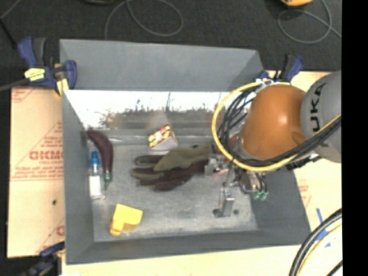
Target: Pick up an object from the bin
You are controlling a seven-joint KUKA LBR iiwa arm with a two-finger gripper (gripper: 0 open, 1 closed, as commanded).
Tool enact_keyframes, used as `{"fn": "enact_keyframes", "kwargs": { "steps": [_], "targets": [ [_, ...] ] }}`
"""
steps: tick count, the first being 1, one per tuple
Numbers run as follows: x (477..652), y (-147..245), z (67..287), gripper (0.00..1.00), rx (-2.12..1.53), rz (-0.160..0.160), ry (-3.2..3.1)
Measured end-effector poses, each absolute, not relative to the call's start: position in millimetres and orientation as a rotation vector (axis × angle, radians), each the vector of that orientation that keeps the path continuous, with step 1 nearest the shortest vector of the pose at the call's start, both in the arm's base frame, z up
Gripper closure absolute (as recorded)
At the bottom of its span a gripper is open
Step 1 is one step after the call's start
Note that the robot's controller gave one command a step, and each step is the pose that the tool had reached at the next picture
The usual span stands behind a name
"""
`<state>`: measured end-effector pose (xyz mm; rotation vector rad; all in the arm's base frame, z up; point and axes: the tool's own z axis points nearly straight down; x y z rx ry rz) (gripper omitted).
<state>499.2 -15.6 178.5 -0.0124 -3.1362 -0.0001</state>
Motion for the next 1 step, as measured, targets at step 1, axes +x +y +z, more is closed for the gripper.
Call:
{"fn": "enact_keyframes", "kwargs": {
  "steps": [1],
  "targets": [
    [501.0, -15.7, 182.2, 0.0, -0.012, 0.001, -3.144]
  ]
}}
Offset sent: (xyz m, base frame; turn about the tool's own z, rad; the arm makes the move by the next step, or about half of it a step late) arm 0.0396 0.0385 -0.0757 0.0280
